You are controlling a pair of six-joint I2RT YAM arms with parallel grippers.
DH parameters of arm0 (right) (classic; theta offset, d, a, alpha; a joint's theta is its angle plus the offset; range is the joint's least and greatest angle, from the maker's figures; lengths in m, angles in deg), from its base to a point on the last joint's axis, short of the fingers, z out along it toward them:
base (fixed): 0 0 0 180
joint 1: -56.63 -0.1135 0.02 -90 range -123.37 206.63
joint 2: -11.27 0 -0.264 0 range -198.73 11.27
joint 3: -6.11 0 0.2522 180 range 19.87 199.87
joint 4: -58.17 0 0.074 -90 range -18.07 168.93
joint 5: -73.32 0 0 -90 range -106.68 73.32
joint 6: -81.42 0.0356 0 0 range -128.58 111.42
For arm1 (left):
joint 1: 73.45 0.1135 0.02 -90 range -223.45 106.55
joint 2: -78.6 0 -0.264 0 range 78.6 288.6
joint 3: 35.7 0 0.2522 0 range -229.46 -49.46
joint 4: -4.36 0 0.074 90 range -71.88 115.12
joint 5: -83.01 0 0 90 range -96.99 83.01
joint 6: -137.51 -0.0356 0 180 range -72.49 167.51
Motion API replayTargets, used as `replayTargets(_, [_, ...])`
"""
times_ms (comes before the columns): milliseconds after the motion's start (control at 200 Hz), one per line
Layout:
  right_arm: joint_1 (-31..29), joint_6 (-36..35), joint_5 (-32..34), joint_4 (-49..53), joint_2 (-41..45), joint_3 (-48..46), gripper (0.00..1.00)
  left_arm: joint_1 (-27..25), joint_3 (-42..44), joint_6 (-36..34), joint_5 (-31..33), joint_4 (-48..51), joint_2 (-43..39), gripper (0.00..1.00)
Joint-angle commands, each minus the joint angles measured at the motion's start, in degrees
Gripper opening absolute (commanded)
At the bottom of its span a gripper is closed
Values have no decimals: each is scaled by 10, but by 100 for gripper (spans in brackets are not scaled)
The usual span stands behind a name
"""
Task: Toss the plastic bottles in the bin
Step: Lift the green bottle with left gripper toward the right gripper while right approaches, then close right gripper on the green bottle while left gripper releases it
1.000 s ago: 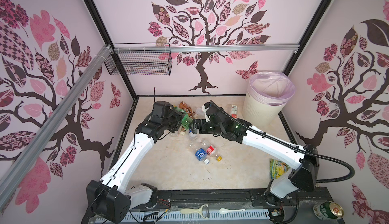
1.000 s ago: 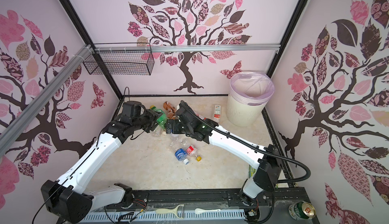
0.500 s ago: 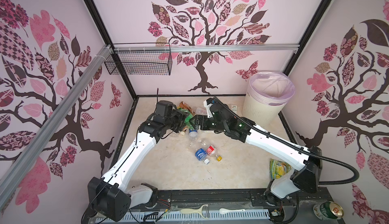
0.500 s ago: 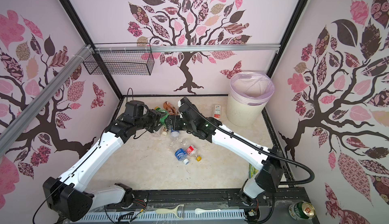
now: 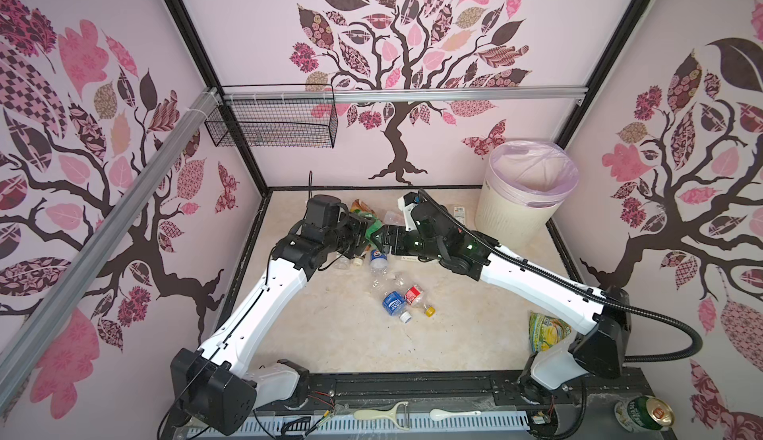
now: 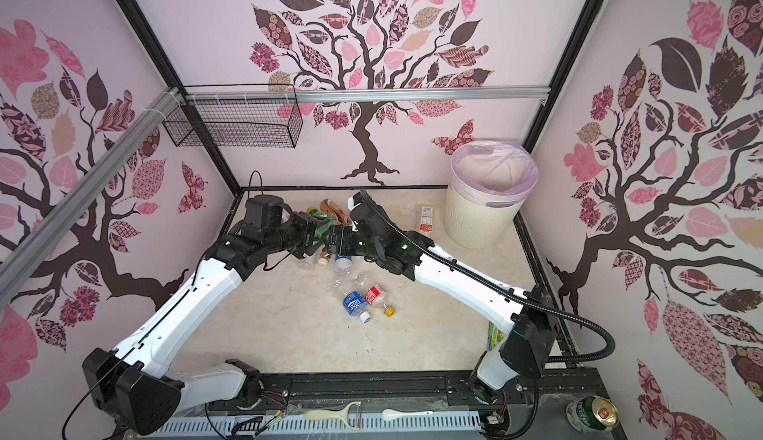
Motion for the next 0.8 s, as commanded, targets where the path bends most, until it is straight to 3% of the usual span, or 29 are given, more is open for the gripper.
replayTargets(0, [4, 7, -5, -8, -15, -7, 81, -3, -29, 6, -9, -15, 1, 54])
replayTargets(335, [17, 16, -24, -31, -27, -8, 73, -18, -35, 20, -12, -23, 8, 54])
replayTargets(635, [23, 19, -21, -21, -29, -9, 59, -24, -36, 19, -1, -24, 4, 56])
replayTargets(795, [32, 25, -22, -21, -15, -23, 50, -24, -29, 22, 2, -31, 4, 63])
